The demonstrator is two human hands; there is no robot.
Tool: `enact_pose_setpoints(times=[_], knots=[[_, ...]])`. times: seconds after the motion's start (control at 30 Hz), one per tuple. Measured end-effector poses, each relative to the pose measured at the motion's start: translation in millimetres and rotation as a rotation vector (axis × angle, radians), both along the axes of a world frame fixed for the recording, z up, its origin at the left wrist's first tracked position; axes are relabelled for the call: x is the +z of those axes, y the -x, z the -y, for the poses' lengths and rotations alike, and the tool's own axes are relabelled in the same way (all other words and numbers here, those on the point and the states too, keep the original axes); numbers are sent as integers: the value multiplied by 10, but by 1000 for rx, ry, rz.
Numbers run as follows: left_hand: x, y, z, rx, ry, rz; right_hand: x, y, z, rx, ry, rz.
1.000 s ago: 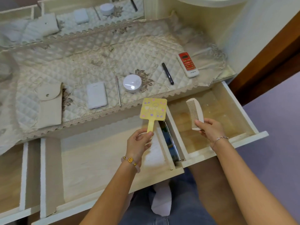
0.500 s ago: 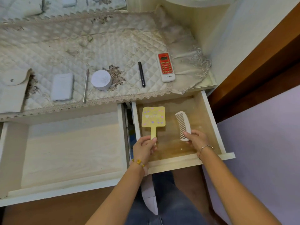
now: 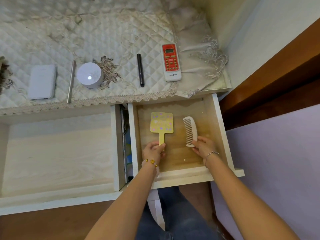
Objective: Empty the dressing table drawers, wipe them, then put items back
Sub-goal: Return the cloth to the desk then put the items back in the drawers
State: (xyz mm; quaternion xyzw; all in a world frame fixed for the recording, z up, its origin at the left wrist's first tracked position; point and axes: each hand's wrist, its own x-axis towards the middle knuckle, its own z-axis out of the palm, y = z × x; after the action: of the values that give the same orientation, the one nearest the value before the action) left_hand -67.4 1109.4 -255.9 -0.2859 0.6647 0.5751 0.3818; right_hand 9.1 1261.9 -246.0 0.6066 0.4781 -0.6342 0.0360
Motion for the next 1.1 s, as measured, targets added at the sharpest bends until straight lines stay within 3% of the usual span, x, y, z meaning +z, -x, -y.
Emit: enact_pose_setpoints(times=[0.3,0.53,0.9,1.1], knots=[[-124,-25,31,-298,209,-224,-204,0,-12,7,-58,34],[-131,-34,11,-476,368,-351,-322,-31,-47,128,-136,116],[-121,-34,53,-545,393,-351,-220,-113,-83,289,-260,142],[185,55,113,-714,326,-567,130,-129,-144,564,-540,87]])
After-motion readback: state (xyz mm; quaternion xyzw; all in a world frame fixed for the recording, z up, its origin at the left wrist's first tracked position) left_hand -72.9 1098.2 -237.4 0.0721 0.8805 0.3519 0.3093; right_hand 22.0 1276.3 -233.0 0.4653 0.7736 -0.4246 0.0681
